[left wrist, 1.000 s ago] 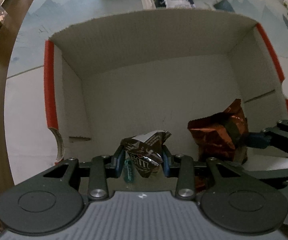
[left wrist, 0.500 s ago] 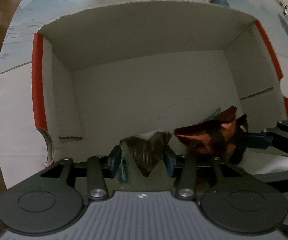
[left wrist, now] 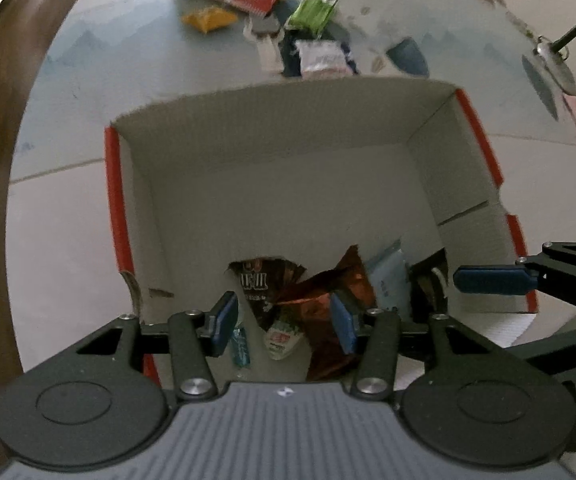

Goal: Organize snacks
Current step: 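Open both tools to drop the candy and chip bag into the box, then move both tools back over the snack pile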

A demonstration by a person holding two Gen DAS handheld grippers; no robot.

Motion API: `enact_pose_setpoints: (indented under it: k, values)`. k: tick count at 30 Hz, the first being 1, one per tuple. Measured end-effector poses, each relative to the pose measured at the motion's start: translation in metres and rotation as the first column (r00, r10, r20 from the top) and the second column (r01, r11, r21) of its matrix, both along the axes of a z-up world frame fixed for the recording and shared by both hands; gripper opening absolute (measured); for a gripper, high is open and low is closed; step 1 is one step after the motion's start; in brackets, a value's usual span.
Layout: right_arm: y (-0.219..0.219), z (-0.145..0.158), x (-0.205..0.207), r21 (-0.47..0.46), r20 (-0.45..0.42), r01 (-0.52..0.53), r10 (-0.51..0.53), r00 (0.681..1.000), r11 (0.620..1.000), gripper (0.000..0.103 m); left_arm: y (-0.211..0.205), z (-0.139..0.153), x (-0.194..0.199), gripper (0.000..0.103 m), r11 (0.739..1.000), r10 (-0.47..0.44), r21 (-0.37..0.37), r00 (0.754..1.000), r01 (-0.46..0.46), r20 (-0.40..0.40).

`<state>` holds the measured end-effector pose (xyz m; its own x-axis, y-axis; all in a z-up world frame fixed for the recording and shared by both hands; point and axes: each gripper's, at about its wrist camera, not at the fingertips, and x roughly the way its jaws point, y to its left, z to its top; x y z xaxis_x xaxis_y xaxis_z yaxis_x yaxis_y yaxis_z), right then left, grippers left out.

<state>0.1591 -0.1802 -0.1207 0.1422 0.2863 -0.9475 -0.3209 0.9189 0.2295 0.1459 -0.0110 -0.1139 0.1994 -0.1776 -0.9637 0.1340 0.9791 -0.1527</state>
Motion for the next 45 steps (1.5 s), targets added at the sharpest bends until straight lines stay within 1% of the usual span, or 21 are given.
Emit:
enact_pose_setpoints:
  k: [7,8,9,11,15,16,18,20,24,26,29,33,36,38,40,45]
  values:
    - [0.002,0.033,-0.004,0.025,0.061,-0.005,0.004,0.998,1.0,0.064,0.005,0.031,-0.005,0.05,1.0,0.001,0.0,0.997,-0.001,0.075]
    - [0.001,0.038,-0.003,0.029,0.07,-0.008,0.006,0.998,1.0,0.065,0.006,0.037,-0.005,0.052,1.0,0.001,0.001,0.996,-0.001,0.087]
    - [0.001,0.043,-0.002,0.034,0.08,-0.009,0.006,0.997,0.999,0.066,0.008,0.044,-0.005,0.056,1.0,0.0,0.002,0.995,0.0,0.102]
    - [-0.001,0.053,0.001,0.041,0.106,-0.004,0.0,0.994,0.999,0.074,0.009,0.055,-0.004,0.058,1.0,0.002,0.009,0.991,-0.003,0.131]
    - [-0.004,0.071,0.01,0.055,0.143,0.005,-0.013,0.99,0.998,0.077,0.012,0.076,0.005,0.059,1.0,0.005,0.015,0.985,-0.008,0.174]
    - [-0.005,0.075,0.014,0.058,0.152,0.005,-0.013,0.988,0.998,0.079,0.013,0.081,0.008,0.061,1.0,0.008,0.017,0.983,-0.011,0.185]
    - [-0.008,0.083,0.021,0.06,0.169,0.003,-0.013,0.986,0.998,0.08,0.014,0.09,0.016,0.069,1.0,0.017,0.021,0.978,-0.021,0.208]
    - [-0.01,0.088,0.03,0.058,0.181,0.006,-0.017,0.983,0.998,0.084,0.013,0.094,0.024,0.069,0.999,0.027,0.029,0.974,-0.035,0.225]
    - [-0.016,0.093,0.054,0.057,0.184,0.013,-0.024,0.983,0.998,0.086,0.013,0.099,0.045,0.069,0.998,0.05,0.035,0.972,-0.059,0.231]
    - [-0.019,0.095,0.067,0.055,0.183,0.014,-0.024,0.983,0.998,0.091,0.013,0.102,0.057,0.069,0.997,0.062,0.04,0.971,-0.073,0.232]
    - [-0.024,0.097,0.088,0.053,0.195,0.018,-0.028,0.98,0.998,0.095,0.014,0.104,0.076,0.07,0.994,0.082,0.044,0.966,-0.095,0.245]
    - [-0.029,0.097,0.122,0.049,0.196,0.018,-0.027,0.98,0.999,0.097,0.018,0.107,0.105,0.076,0.99,0.119,0.044,0.953,-0.137,0.278]
    - [-0.03,0.093,0.146,0.04,0.189,0.02,-0.028,0.982,0.999,0.098,0.022,0.106,0.131,0.078,0.984,0.151,0.043,0.947,-0.17,0.284]
    - [-0.031,0.088,0.161,0.041,0.174,0.021,-0.027,0.984,0.999,0.099,0.026,0.103,0.151,0.079,0.979,0.173,0.057,0.947,-0.195,0.271]
    - [-0.031,0.08,0.177,0.034,0.161,0.021,-0.026,0.987,0.999,0.099,0.03,0.097,0.171,0.079,0.975,0.195,0.054,0.951,-0.214,0.241]
    - [-0.031,0.057,0.21,0.023,0.117,0.017,-0.02,0.993,1.0,0.099,0.038,0.074,0.214,0.079,0.964,0.247,0.06,0.953,-0.261,0.177]
